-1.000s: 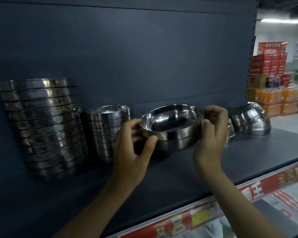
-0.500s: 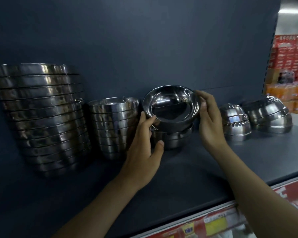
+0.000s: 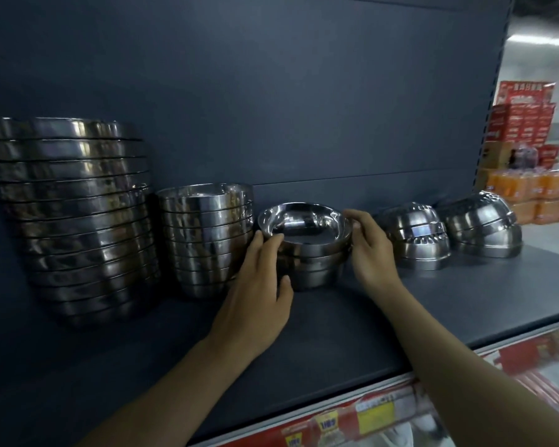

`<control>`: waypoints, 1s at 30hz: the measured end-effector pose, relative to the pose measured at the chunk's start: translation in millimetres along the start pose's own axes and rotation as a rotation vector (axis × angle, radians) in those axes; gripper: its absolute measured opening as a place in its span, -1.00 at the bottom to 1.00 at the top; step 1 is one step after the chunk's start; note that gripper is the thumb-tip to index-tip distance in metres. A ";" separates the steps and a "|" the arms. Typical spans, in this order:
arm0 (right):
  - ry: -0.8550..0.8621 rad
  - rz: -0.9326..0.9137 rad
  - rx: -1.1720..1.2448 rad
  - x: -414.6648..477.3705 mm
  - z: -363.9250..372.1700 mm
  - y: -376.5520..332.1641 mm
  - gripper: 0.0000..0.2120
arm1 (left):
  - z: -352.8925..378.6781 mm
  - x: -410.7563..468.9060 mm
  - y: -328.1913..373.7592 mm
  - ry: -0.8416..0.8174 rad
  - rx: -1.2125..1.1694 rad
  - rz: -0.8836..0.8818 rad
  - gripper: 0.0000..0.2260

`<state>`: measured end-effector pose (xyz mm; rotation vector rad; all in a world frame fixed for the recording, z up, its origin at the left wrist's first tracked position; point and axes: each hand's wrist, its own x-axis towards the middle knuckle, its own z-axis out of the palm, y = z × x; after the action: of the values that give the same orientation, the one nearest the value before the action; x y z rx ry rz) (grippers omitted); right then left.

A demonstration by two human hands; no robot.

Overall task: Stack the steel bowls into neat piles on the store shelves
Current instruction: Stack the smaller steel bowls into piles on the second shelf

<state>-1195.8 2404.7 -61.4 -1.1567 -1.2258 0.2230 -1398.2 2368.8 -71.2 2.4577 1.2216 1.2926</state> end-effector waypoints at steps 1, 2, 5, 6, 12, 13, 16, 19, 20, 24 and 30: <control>-0.006 0.017 -0.013 -0.9 -0.1 -0.4 -0.72 | -0.8 -0.4 0.3 0.012 0.017 0.008 -0.48; -0.010 0.039 -0.026 -1.7 0.0 -0.6 -0.72 | -1.9 -1.1 0.4 0.022 0.030 0.016 -0.49; -0.016 0.082 -0.052 -4.6 -0.4 -3.6 -0.73 | -3.8 -2.3 -0.4 0.047 0.078 0.032 -0.50; -0.011 0.089 -0.062 -5.6 -0.5 -4.9 -0.73 | -3.8 -2.5 -0.3 0.060 0.098 0.041 -0.50; 0.054 0.117 -0.145 -9.9 -0.2 -12.2 -0.80 | -5.9 -5.8 4.8 0.090 0.057 0.095 -0.65; 0.053 0.123 -0.148 -10.5 -0.4 -13.3 -0.81 | -5.7 -6.0 5.2 0.080 0.071 0.106 -0.68; 0.031 0.139 -0.152 -9.7 -2.4 -13.5 -0.88 | -3.8 -6.0 3.8 0.058 0.114 0.124 -0.73; -0.033 0.160 -0.111 -9.6 -1.7 -14.9 -0.83 | -3.7 -5.5 3.1 0.032 0.129 0.111 -0.68; -0.051 0.167 -0.100 -9.6 -1.5 -13.9 -0.81 | -3.2 -5.4 3.0 0.024 0.134 0.107 -0.65; -0.088 0.197 -0.082 -8.5 -1.1 -8.8 -0.75 | -0.5 -4.1 4.0 0.010 0.137 0.097 -0.56; -0.146 0.223 -0.130 -7.9 -2.5 -8.4 -0.62 | 1.1 -3.7 4.5 -0.020 0.176 0.078 -0.52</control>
<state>-1200.4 2394.0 -59.3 -1.4115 -1.2518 0.4060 -1395.8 2363.5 -72.3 2.6573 1.2993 1.2248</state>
